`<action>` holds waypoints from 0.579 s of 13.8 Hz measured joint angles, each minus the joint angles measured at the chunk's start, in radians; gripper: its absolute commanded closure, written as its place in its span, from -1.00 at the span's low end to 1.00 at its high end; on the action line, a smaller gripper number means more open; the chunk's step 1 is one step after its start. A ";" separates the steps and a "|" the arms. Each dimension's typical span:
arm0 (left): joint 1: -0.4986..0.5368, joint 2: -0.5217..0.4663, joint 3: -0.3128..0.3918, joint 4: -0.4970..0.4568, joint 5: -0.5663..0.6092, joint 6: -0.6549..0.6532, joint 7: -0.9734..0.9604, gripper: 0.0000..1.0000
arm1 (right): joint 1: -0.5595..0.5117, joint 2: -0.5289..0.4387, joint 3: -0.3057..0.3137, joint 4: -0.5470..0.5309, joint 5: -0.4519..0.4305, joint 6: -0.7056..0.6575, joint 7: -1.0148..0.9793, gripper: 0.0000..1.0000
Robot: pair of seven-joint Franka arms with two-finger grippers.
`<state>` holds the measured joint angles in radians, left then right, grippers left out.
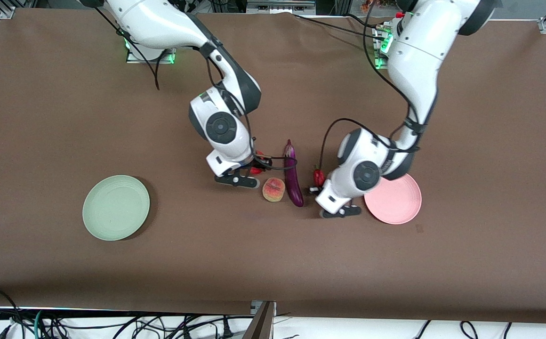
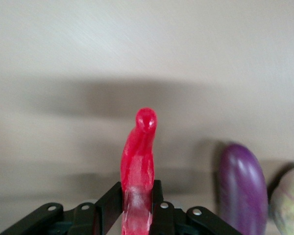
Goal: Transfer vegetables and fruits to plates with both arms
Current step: 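Carry the chili with the left gripper while the right gripper carries the apple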
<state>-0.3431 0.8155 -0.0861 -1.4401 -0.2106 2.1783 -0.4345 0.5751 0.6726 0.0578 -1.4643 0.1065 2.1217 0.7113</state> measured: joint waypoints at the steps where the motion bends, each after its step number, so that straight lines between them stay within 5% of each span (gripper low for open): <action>1: 0.032 -0.017 0.000 0.020 0.002 -0.055 0.029 1.00 | -0.036 -0.023 -0.003 0.000 0.000 -0.054 -0.072 0.46; 5: 0.175 -0.097 0.007 0.039 0.010 -0.228 0.312 1.00 | -0.240 -0.071 -0.009 0.000 -0.002 -0.186 -0.359 0.46; 8: 0.279 -0.081 0.009 0.023 0.046 -0.241 0.500 1.00 | -0.348 -0.082 -0.010 0.000 -0.065 -0.214 -0.502 0.46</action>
<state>-0.0636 0.7347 -0.0770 -1.4168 -0.1650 1.9378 0.0658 0.2268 0.5907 0.0481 -1.4645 0.0411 1.9081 0.2093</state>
